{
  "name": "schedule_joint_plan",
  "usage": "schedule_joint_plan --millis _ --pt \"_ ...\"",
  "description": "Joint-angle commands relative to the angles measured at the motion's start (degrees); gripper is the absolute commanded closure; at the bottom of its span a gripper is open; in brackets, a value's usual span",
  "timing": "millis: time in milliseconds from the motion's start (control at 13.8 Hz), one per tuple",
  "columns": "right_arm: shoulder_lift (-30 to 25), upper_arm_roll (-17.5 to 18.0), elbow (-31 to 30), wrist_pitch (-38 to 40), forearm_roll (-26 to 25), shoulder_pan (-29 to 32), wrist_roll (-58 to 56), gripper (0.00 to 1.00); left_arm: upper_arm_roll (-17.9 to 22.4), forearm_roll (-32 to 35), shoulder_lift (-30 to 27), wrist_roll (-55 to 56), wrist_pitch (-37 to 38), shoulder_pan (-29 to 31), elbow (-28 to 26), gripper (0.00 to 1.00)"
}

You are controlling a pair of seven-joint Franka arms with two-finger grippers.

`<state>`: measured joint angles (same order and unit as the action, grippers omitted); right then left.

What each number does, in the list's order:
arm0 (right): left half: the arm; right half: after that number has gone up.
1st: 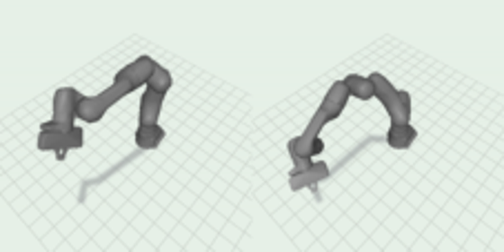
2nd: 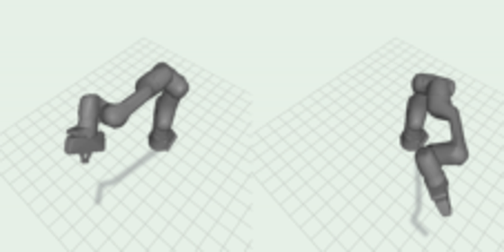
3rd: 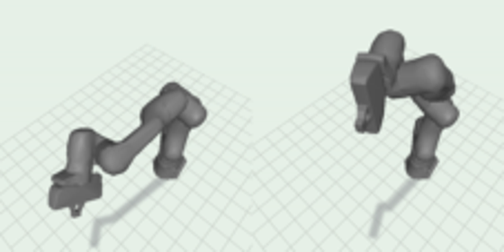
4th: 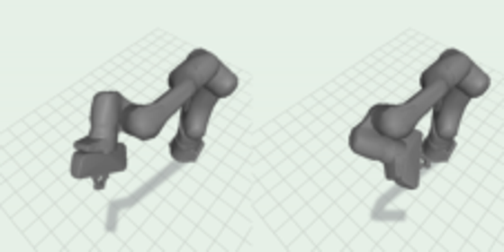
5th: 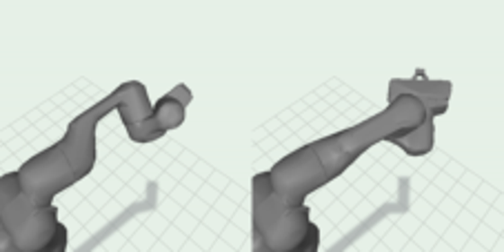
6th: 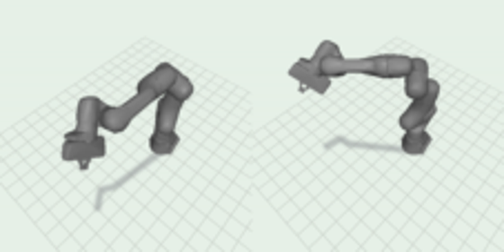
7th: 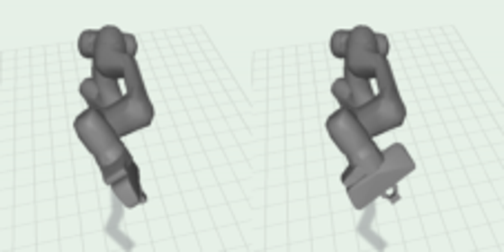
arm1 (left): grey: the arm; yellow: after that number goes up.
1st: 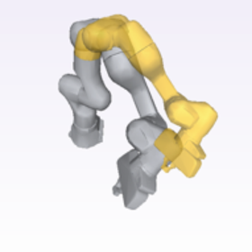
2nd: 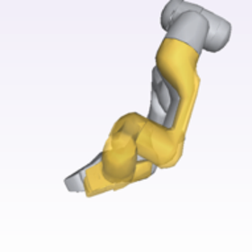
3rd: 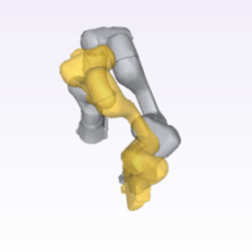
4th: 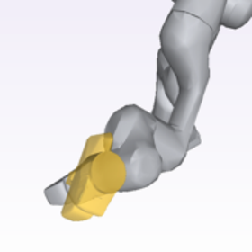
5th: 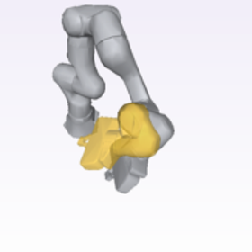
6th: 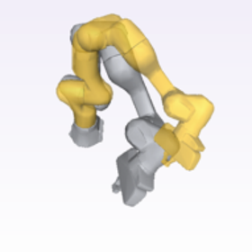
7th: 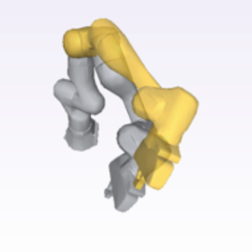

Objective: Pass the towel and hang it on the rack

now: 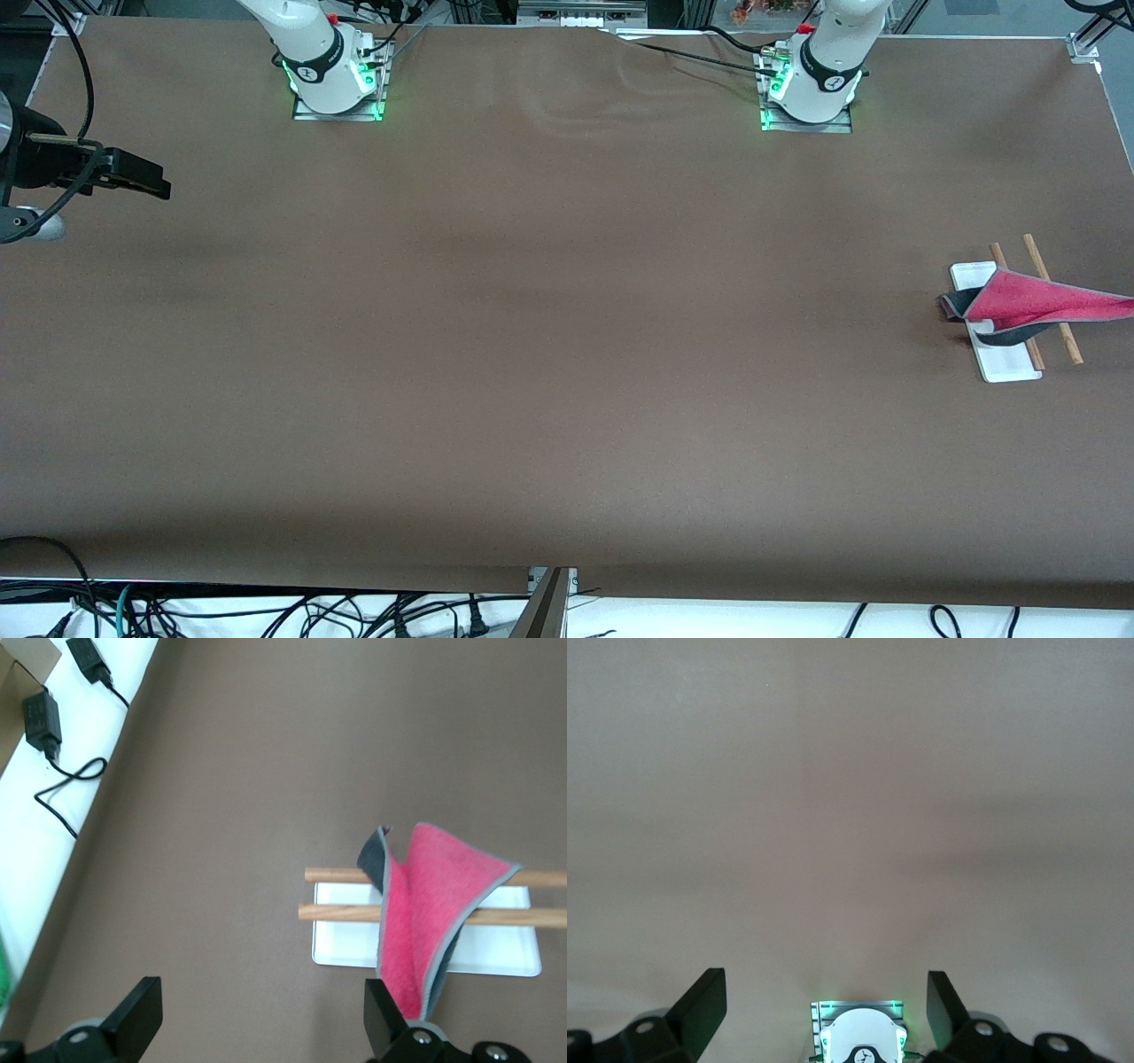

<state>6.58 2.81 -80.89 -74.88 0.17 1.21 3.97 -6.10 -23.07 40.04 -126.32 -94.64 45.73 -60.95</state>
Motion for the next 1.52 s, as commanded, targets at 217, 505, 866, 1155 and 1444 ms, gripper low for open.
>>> schedule_joint_plan --millis 217,505,866,1155,1444 --pt "-0.26 0.36 -0.06 0.43 -0.26 -0.34 -0.8 0.0 0.47 2.07 -4.7 7.47 4.81 -2.21 -0.4 0.0" --pt "-0.26 0.45 -0.06 0.35 -0.34 -0.42 -0.8 0.0 0.65 6.98 -9.27 19.15 5.96 -7.75 -0.58 0.0" --pt "-0.26 0.45 -0.06 0.26 -0.52 -0.51 -0.8 0.0 0.83 14.08 -17.34 37.5 9.48 -16.79 -3.46 0.0" --pt "-0.26 0.45 -0.06 0.17 -0.87 -0.51 -0.89 0.0 0.83 17.97 -30.86 58.69 7.38 -25.05 -17.59 0.0" --pt "-0.26 0.62 0.03 0.17 -0.96 -0.51 -0.89 0.0 1.18 18.68 -38.79 85.48 6.05 -30.77 -27.71 0.0"
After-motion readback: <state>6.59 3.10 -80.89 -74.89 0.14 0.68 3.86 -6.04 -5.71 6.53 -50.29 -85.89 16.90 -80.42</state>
